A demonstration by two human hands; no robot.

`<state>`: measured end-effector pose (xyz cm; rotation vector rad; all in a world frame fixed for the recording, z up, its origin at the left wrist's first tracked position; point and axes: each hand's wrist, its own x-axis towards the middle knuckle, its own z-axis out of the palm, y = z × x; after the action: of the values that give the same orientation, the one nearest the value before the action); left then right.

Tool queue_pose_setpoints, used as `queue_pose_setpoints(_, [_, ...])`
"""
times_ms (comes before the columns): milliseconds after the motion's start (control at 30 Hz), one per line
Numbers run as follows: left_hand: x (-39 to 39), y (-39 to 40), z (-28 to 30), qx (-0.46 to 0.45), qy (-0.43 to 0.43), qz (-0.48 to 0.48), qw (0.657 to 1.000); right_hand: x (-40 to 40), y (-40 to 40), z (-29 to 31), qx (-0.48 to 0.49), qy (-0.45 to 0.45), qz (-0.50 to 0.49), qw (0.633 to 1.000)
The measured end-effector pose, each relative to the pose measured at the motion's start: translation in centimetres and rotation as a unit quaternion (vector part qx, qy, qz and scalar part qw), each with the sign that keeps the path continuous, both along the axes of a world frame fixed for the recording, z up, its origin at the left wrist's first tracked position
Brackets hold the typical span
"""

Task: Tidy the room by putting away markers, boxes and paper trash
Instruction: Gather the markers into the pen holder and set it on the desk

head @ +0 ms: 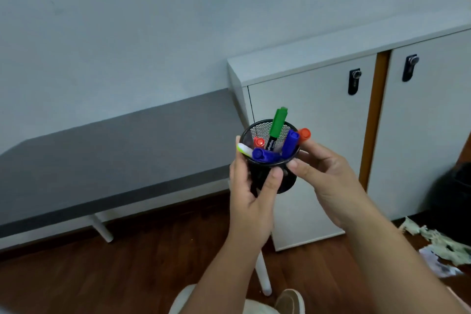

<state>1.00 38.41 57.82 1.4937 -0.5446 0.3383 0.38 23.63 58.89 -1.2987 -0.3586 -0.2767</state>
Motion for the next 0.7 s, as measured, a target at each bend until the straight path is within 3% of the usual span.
queue_pose_setpoints(133, [1.5, 3.7, 1.8, 0.027, 0.005, 0.043, 0.999, 0.5, 5.2, 2.1, -0.018, -0.017, 0.015, 1.0])
queue_pose_setpoints(300, [4.2, 8.2, 3.4, 0.08, 0.032, 0.062, 0.994, 2.7, 9.5, 3.4, -0.111, 0.012, 0.0, 0.994])
queue_pose_setpoints(500, [7.4, 13.7, 3.5, 0.152, 0.061, 0.037, 0.986, 4.7, 13.7, 3.4, -0.255, 0.015, -0.053, 0.965])
queue_pose_setpoints(700, [10.3, 16.0, 3.2, 0.205, 0.074, 0.01, 0.976, 8.1, 15.5, 2.6, -0.293, 0.039, -0.102, 0.95])
